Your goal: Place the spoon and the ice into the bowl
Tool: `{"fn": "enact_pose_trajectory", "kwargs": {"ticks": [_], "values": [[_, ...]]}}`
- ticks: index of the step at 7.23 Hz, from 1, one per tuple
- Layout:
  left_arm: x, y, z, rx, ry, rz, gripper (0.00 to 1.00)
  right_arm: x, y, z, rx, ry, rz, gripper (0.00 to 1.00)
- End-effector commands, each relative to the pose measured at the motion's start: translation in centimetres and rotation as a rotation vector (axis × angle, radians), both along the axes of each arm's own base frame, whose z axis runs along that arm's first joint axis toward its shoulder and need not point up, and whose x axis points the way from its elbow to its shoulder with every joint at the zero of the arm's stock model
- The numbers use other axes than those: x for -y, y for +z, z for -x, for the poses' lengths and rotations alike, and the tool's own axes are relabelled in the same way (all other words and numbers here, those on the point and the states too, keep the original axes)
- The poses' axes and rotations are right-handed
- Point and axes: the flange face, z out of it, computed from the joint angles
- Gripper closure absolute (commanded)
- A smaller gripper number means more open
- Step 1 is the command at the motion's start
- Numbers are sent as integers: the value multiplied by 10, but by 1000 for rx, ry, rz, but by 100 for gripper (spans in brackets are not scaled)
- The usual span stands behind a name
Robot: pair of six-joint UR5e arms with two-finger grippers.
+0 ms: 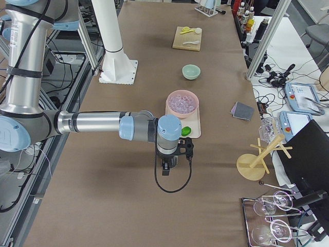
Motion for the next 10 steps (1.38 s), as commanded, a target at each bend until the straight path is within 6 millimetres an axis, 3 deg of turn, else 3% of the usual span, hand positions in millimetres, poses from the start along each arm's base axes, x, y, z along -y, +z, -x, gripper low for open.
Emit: {"fn": "enact_pose_trajectory", "kwargs": {"ticks": [1, 6, 10], "values": [[0, 0, 1, 8, 2, -4, 2, -1, 1, 0, 0, -1, 2, 0], [0, -1, -1, 0, 2, 0, 2, -4, 3, 0, 0, 0, 6, 0], [0, -1, -13, 0, 28, -4, 2, -4, 2, 0, 2, 0, 6, 0]]}}
